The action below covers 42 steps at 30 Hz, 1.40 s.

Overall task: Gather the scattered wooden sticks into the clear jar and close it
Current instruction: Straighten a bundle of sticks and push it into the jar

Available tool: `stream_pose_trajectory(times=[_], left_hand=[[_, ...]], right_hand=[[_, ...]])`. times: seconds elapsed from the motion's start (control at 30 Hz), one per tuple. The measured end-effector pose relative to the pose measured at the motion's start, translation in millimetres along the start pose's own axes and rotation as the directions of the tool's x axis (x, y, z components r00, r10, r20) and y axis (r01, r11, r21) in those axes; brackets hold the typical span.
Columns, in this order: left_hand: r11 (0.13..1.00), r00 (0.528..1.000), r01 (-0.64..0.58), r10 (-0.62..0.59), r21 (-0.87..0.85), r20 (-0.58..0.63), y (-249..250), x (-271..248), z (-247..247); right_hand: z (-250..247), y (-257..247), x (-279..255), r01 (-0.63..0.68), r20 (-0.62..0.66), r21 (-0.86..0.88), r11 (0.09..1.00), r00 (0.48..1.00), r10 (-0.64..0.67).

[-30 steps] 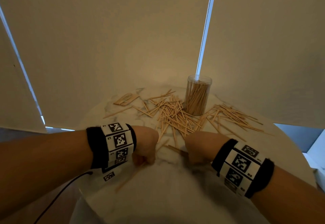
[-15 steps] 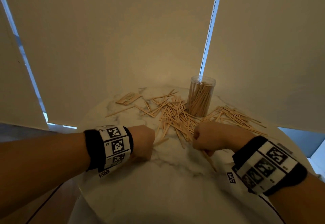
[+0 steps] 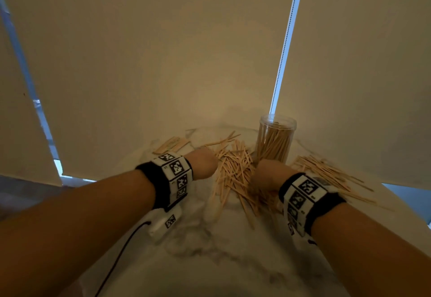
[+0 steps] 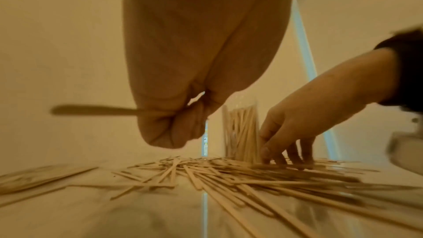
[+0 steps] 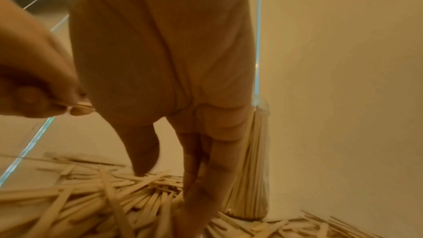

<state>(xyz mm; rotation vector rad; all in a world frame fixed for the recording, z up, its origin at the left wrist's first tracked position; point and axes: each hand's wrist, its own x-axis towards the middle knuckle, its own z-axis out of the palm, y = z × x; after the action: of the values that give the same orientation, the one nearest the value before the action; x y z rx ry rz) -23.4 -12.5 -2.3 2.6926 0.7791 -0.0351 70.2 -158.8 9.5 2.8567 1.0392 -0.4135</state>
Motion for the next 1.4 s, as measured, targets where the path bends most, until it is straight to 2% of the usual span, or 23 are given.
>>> stream_pose_trajectory(times=[0.1, 0.17, 0.23, 0.33, 0.47, 0.63, 0.8, 1.0, 1.07, 1.13, 1.27, 1.4], left_hand=[[0.994, 0.999, -0.008, 0.004, 0.105, 0.037, 0, 30, -3], [0.977, 0.997, 0.045, -0.055, 0.208, 0.045, -7, 46, -7], [0.939, 0.995, 0.084, -0.100, 0.334, 0.031, -23, 64, -5], [0.858, 0.989, 0.071, -0.126, 0.509, 0.075, -36, 83, 4], [0.898, 0.989, 0.053, -0.107, 0.437, 0.102, -9, 77, 6], [0.921, 0.994, -0.031, -0.013, 0.388, 0.109, 19, 74, 18], [0.886, 0.988, -0.130, 0.079, 0.445, 0.132, 28, 62, 24], [0.893, 0.989, -0.067, 0.001, 0.445, 0.148, 20, 61, 21], [0.910, 0.990, -0.006, -0.052, 0.415, 0.128, 14, 59, 24], [0.942, 0.993, 0.013, -0.053, 0.336, 0.108, 14, 53, 23], [0.965, 0.987, -0.049, 0.009, 0.257, 0.158, 22, 36, 11], [0.989, 0.986, 0.103, -0.115, 0.102, 0.123, 9, 37, 2]], right_hand=[[12, -6, 21, 0.024, 0.020, -0.051, 0.998, 1.000, -0.023], [15, -10, 31, 0.041, 0.034, -0.079, 0.996, 0.999, -0.038], [16, -10, 38, 0.053, 0.036, -0.101, 0.993, 0.998, -0.050], [15, -6, 42, 0.123, 0.046, -0.114, 0.986, 0.992, -0.118], [11, 2, 37, 0.145, 0.073, -0.093, 0.985, 0.988, -0.138], [9, -1, 27, 0.151, 0.092, -0.152, 0.977, 0.986, -0.138], [8, -4, 15, 0.186, 0.159, -0.188, 0.964, 0.975, -0.157], [8, -1, 1, 0.169, 0.163, -0.166, 0.972, 0.976, -0.142], [7, -1, -3, 0.155, 0.176, -0.176, 0.972, 0.977, -0.124], [8, -1, -6, 0.148, 0.196, -0.201, 0.968, 0.975, -0.108], [7, -1, -12, 0.165, 0.205, -0.249, 0.954, 0.972, -0.115], [4, -2, -17, 0.170, 0.222, -0.260, 0.951, 0.969, -0.113]])
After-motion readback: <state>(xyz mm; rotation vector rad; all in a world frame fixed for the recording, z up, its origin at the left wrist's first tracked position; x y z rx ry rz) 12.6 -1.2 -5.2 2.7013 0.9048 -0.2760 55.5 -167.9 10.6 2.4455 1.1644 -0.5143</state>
